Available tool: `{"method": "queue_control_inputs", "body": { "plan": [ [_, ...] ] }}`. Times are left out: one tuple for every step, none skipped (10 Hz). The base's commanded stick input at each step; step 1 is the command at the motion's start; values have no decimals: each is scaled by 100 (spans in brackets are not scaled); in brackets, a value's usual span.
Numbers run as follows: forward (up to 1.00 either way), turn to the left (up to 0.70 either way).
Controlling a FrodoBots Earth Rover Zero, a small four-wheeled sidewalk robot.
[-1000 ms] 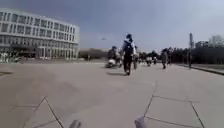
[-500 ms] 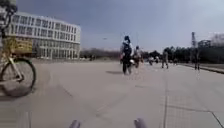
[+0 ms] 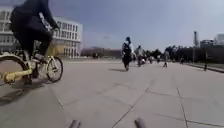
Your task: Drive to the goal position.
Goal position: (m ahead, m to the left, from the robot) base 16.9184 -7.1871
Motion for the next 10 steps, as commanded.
{"method": "queue_control_inputs", "body": {
  "plan": [
    [85, 1],
    [85, -4],
    [85, -17],
    [85, -8],
    [85, 0],
    [85, 1],
    [85, 1],
    [85, 1],
    [85, 1],
    [85, 1]
  ]
}}
